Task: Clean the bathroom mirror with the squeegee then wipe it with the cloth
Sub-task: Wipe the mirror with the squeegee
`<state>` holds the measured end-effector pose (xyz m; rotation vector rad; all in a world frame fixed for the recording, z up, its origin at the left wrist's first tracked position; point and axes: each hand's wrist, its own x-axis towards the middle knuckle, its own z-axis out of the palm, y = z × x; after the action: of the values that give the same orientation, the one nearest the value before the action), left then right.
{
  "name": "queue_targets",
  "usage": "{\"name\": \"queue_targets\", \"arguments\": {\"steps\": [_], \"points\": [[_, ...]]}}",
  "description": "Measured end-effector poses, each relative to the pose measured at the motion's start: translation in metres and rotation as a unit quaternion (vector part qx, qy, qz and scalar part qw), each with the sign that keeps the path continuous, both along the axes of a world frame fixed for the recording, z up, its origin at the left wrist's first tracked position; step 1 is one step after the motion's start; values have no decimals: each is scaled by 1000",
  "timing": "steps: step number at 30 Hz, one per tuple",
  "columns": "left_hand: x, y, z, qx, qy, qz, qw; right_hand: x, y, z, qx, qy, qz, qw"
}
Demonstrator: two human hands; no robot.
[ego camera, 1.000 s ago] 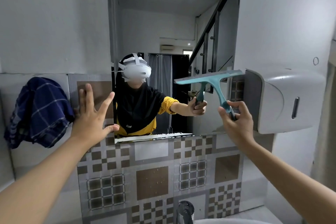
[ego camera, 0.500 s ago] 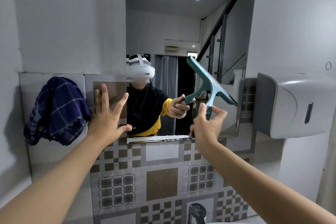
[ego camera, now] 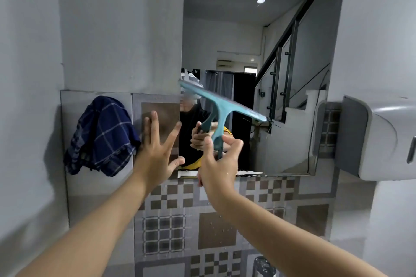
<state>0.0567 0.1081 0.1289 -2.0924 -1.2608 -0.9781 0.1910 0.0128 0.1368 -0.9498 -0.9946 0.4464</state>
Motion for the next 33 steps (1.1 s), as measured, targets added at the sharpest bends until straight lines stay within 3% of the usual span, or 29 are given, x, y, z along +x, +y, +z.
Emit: {"name": "queue_targets", "arguments": {"steps": [7, 21, 33], "points": [[-3, -1, -33, -22, 16, 34, 999, -3, 2, -17, 12, -132, -53, 990], [1, 6, -38, -35, -9, 26, 999, 138, -16, -1, 12, -386, -140, 912], [-2, 9, -39, -15, -2, 8, 1000, 214, -39, 7, 11, -428, -188, 884]]}}
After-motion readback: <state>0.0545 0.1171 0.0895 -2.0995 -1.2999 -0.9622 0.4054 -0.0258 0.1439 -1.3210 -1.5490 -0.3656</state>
